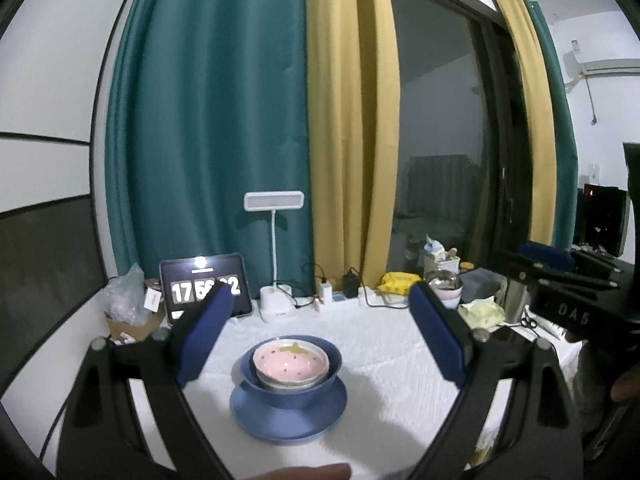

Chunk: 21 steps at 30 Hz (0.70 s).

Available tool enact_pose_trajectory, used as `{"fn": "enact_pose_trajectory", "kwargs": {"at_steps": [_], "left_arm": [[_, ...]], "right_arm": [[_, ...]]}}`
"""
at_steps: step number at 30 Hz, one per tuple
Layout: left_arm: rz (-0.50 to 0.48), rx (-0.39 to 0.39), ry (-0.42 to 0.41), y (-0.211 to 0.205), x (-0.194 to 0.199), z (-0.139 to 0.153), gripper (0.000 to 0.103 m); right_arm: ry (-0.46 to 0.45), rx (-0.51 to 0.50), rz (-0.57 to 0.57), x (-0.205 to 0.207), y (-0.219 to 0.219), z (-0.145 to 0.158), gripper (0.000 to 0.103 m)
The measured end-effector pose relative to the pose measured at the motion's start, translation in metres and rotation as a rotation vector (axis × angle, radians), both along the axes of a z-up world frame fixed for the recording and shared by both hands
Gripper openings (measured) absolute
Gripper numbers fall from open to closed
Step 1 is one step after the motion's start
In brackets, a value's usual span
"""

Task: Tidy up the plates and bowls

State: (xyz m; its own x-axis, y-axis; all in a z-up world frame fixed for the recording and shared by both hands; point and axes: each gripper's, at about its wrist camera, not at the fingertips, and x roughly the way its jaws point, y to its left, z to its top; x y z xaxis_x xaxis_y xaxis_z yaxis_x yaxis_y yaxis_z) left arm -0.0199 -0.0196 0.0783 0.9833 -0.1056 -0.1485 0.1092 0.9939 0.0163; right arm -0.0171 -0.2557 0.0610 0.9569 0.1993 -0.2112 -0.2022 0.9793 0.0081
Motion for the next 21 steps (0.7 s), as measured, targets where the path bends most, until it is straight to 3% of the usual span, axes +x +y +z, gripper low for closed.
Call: {"fn": "enact_pose_trajectory", "kwargs": {"at_steps": [10,21], "left_arm": [[0.016,-0.013,-0.029,0.005,-0.014,0.015,0.091],[0.036,-0.032,-0.010,0.015,-0.018,0.010,0.091]], "right_arm": [[-0.039,0.002,-0.009,-0.016,-0.002,0.015,0.053],[-0.033,0.011,-0.013,-0.020,-0.005,0.016,0.053]]}}
